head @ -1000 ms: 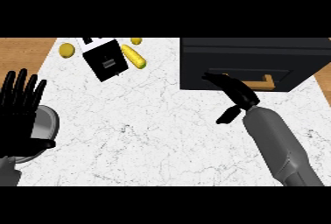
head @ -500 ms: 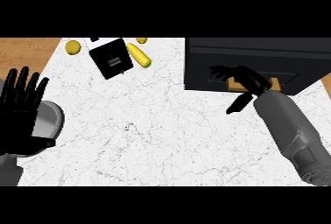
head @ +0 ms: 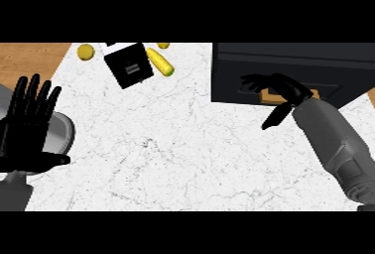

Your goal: Pick up the cup, place it into the drawer and close the drawer

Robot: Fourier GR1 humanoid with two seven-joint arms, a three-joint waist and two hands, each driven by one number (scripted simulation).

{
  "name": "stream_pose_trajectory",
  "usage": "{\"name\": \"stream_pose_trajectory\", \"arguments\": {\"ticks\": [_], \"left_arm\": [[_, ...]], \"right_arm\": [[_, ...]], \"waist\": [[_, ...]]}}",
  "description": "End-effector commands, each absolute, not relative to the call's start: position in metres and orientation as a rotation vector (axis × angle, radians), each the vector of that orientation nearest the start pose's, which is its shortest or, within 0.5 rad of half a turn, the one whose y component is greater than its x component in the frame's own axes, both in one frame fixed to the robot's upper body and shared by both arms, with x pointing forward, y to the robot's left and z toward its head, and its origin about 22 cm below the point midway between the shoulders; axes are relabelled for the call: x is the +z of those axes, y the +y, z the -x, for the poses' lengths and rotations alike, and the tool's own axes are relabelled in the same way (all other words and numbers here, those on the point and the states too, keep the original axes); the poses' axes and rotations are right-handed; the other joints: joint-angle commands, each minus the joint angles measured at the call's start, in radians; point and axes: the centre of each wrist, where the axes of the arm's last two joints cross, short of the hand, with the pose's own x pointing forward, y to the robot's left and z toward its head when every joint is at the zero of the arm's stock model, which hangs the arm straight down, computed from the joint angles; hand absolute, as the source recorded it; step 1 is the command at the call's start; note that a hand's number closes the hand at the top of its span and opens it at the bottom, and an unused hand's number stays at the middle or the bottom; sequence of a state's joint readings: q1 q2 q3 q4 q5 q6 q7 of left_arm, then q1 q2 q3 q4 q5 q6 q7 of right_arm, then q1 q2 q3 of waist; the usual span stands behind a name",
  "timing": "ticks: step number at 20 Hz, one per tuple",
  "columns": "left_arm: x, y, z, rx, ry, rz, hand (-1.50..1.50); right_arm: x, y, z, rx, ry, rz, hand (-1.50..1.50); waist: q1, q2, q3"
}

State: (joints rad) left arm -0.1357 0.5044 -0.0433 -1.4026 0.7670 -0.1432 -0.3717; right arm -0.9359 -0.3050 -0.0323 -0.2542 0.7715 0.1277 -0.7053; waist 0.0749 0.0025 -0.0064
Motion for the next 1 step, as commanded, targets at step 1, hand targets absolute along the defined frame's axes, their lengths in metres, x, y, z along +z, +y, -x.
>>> {"name": "stream_pose_trajectory", "arguments": {"ticks": [1], "left_arm": [[0.0280,0.3330,-0.2742,0.142,-1.888,0.307,-1.50]], "right_arm": [[0.0471,-0.2906,-0.4334,1.173,-1.493,0.397,-1.50]], "waist": [[0.010,0.038,0.009]]}}
